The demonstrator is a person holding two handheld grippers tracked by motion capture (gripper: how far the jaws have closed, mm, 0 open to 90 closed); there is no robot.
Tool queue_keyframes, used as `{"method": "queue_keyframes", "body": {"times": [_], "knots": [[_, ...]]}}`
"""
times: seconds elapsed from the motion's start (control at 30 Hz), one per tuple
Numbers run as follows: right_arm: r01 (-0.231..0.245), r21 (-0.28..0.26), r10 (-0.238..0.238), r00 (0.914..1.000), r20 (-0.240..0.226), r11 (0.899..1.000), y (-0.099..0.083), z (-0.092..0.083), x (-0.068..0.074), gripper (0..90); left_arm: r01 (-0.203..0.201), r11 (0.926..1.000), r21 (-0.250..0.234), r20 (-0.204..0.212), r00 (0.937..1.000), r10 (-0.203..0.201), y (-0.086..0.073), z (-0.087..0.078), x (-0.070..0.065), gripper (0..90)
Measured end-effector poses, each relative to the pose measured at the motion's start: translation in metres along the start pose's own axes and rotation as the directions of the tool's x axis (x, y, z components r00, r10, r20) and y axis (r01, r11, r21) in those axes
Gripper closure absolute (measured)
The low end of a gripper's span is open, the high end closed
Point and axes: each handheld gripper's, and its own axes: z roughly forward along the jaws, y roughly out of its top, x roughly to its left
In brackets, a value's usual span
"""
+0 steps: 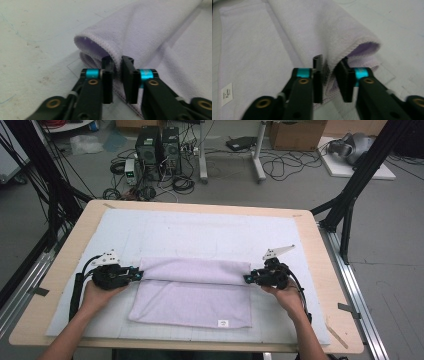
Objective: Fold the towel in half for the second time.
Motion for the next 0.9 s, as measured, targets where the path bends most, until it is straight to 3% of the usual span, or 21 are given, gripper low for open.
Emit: {"method": "queue_keyframes", "body": {"times": [0.07, 0.13, 0.2, 0.37, 0.47, 0.5, 0.53, 0.57, 0.63, 0.7, 0.9], "knots": [[0.018, -0.046, -0.017, 0.9995, 0.026, 0.999, 0.002, -0.006, 0.001, 54.1, -0.009, 0.9999, 0.004, -0.019, 0.9998, 0.009, 0.005, -0.002, 0.000, 51.9], [0.015, -0.078, -0.011, 0.9985, 0.054, 0.997, 0.007, -0.011, 0.001, 42.9, -0.024, 0.9997, -0.005, -0.030, 0.9992, 0.024, 0.014, -0.004, 0.001, 48.2], [0.001, -0.075, 0.004, 0.9978, 0.066, 0.997, 0.015, -0.014, -0.002, 36.8, -0.024, 0.9997, -0.005, -0.048, 0.9985, 0.024, 0.022, -0.003, 0.003, 44.3], [0.014, -0.096, -0.007, 0.9974, 0.071, 0.995, 0.036, -0.011, -0.012, 32.3, 0.012, 0.9999, -0.008, -0.052, 0.9986, -0.013, 0.040, 0.011, 0.014, 34.4], [-0.035, -0.093, 0.037, 0.9991, 0.019, 0.995, 0.039, 0.001, -0.022, 32.5, 0.067, 0.9973, 0.030, -0.001, 0.9977, -0.067, 0.041, 0.025, 0.020, 31.8], [-0.039, -0.079, 0.040, 0.9992, 0.009, 0.996, 0.038, 0.006, -0.025, 34.4, 0.064, 0.9961, 0.060, 0.038, 0.9971, -0.067, 0.040, 0.029, 0.022, 35.0], [-0.057, -0.051, 0.056, 0.9982, -0.021, 0.997, 0.036, 0.010, -0.028, 38.8, 0.049, 0.9961, 0.073, 0.054, 0.9971, -0.053, 0.039, 0.030, 0.022, 48.1], [-0.067, -0.037, 0.065, 0.9964, -0.054, 0.997, 0.035, 0.013, -0.030, 48.7, 0.038, 0.9958, 0.083, 0.078, 0.9960, -0.044, 0.037, 0.031, 0.022, 60.9], [-0.066, -0.001, 0.066, 0.9884, -0.137, 0.998, 0.032, 0.016, -0.030, 72.2, 0.020, 0.9969, 0.076, 0.112, 0.9934, -0.028, 0.037, 0.029, 0.020, 76.5], [-0.023, -0.004, 0.022, 0.9907, -0.134, 1.000, 0.031, 0.014, -0.024, 83.9, 0.004, 0.9990, 0.046, 0.112, 0.9936, -0.009, 0.039, 0.022, 0.016, 80.7], [0.061, -0.061, -0.067, 0.9921, -0.106, 0.996, 0.037, -0.010, 0.006, 84.9, -0.035, 0.9988, -0.035, 0.116, 0.9925, 0.039, 0.040, -0.005, -0.003, 81.4]]}}
